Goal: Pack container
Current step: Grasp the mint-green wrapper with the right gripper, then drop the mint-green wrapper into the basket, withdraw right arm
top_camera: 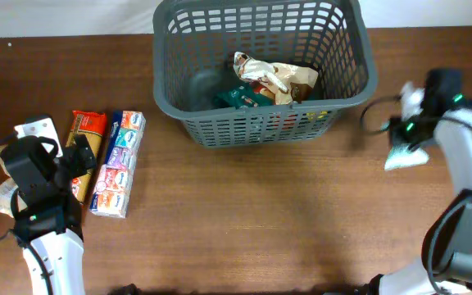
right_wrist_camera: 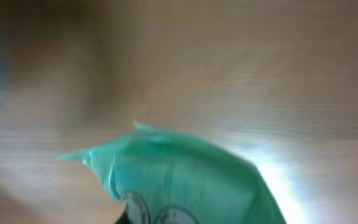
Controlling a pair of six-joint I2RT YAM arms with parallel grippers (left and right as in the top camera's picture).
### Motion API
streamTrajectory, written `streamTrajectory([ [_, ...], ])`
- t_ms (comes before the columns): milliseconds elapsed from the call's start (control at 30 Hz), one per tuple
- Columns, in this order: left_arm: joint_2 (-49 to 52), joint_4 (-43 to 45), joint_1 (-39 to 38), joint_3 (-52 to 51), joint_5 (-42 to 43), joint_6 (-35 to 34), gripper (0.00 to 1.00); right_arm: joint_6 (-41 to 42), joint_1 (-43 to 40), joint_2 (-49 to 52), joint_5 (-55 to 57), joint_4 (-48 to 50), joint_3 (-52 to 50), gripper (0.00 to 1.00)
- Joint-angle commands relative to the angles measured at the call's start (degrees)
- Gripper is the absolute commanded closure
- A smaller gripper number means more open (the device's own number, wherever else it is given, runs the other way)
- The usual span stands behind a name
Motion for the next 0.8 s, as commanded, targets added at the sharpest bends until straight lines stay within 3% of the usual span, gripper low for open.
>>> streamTrajectory([
  [0,0.3,0.1,0.2,0.8,-0.4,0.9,0.01,6.3,0.5,-4.1,-3.1,-5.6,14.6,0.96],
  [167,0.3,0.1,0.2,0.8,-0.4,0.9,0.01,7.2,4.6,-4.1,-6.4,-15.0,36.5,0.96],
  [333,0.3,0.1,0.2,0.8,-0.4,0.9,0.01,2.3,14.9,-4.1,-6.5,-16.0,51.0,0.96],
  [567,0.3,0.1,0.2,0.8,-0.4,0.9,0.01,-15.8,31.1,-1.6,-5.7,-13.9,53.1,0.96],
  [767,0.3,0.1,0.2,0.8,-0.4,0.9,0.01,-21.8,34.0,9.6,0.3,-9.5,53.1,0.96],
])
